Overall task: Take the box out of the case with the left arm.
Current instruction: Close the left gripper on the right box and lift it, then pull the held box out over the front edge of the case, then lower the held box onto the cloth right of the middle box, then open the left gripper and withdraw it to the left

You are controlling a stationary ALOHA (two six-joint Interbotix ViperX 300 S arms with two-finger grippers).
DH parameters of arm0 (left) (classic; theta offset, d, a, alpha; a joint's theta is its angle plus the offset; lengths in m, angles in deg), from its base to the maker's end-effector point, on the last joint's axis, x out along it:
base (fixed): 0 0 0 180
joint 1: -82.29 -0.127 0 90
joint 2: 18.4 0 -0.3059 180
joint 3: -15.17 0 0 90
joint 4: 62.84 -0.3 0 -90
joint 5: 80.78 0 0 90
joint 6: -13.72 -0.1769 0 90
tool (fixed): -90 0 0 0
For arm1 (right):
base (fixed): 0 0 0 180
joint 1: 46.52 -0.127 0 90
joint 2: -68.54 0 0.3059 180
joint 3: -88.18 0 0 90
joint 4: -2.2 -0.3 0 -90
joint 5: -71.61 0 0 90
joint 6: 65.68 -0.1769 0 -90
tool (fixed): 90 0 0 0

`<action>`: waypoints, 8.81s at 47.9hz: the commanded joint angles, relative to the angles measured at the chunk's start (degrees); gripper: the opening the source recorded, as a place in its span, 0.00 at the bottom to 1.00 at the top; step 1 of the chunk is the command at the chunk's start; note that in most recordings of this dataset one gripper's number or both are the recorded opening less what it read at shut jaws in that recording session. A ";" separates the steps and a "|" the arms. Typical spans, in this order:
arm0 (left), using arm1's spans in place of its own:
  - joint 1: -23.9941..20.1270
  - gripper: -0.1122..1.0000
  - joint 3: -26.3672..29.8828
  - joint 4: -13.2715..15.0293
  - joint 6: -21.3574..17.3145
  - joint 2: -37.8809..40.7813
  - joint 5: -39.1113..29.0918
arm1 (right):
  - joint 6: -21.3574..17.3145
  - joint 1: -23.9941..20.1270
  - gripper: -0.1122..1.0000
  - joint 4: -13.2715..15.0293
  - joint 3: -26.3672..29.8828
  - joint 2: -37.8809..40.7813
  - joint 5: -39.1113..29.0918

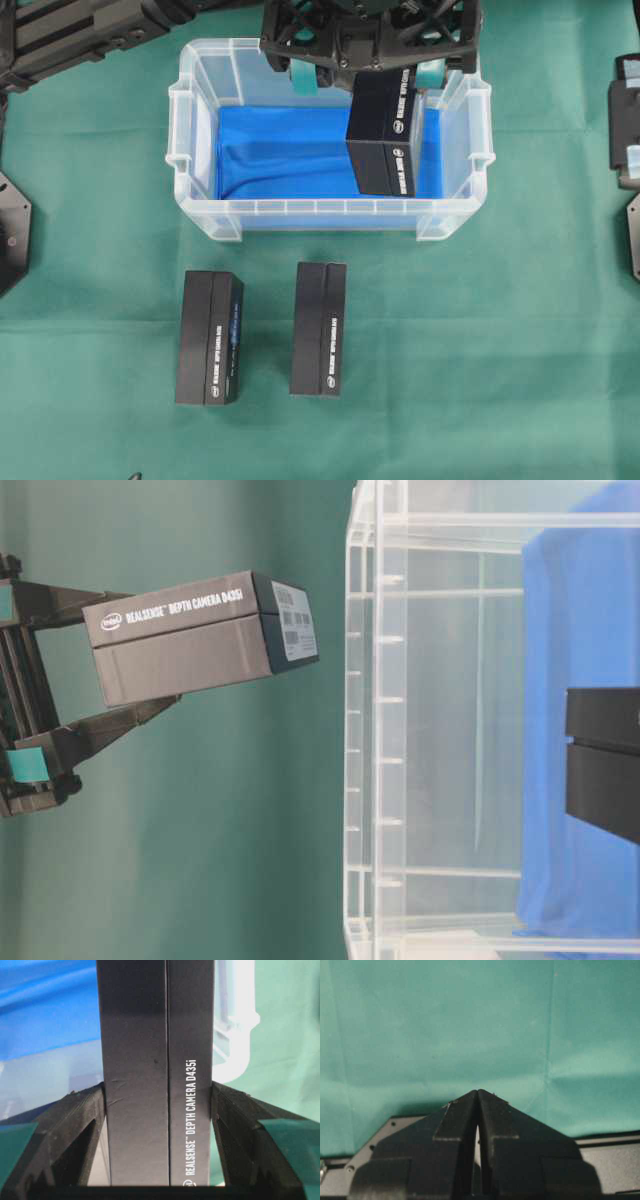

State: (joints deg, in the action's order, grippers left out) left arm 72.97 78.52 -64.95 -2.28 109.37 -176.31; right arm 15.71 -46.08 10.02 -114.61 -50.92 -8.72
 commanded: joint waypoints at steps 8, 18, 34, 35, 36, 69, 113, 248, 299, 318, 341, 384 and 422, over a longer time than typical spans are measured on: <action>0.09 0.64 1.93 -0.18 -0.09 -2.11 0.18 | -0.09 0.09 0.13 -0.09 0.79 0.00 0.18; 0.00 0.64 1.93 -0.18 0.00 -2.11 0.18 | -0.18 0.00 0.13 -0.09 0.79 -0.09 0.09; 0.09 0.64 1.93 -0.18 0.00 -2.20 0.18 | -0.18 0.09 0.13 -0.09 0.70 -0.09 0.09; 0.26 0.64 1.93 -0.26 0.00 -2.29 0.18 | -0.09 0.09 0.13 -0.09 0.70 -0.09 0.09; 0.35 0.64 2.02 -0.18 0.09 -2.29 0.18 | -0.09 0.09 0.13 -0.09 0.79 -0.09 0.09; 13.54 0.64 2.29 -0.26 9.76 -3.69 -0.53 | -0.09 0.09 0.13 -0.09 0.70 -0.09 0.09; 20.04 0.64 -0.79 -1.32 16.44 -3.87 0.44 | -0.09 0.00 0.13 -0.79 0.70 -0.09 0.18; 22.06 0.92 -34.28 -2.55 25.05 -4.48 34.45 | -0.09 0.00 0.13 -0.88 0.62 -0.18 0.00; 20.83 0.91 -18.81 -1.85 18.72 -5.62 18.81 | 0.00 0.00 0.13 -0.62 0.53 -0.26 0.00; 22.41 0.91 -34.98 -1.58 19.69 -18.19 18.46 | 0.00 0.09 0.13 -0.62 0.62 -0.26 0.00; 27.69 0.90 -61.00 -1.67 26.10 -39.55 18.46 | 0.00 0.00 0.13 -0.62 0.53 -0.26 0.00; 30.50 0.90 -75.67 -2.29 25.31 -53.35 18.72 | 0.09 0.00 0.13 -0.62 0.62 -0.26 -1.49; 3.78 0.90 -76.11 -1.76 7.21 -55.46 16.79 | 0.00 0.00 0.13 -0.62 0.62 -0.26 -1.49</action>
State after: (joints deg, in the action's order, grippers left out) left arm 78.60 1.61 -66.71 5.98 54.53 -159.00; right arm 15.71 -46.08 9.32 -114.61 -51.10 -10.30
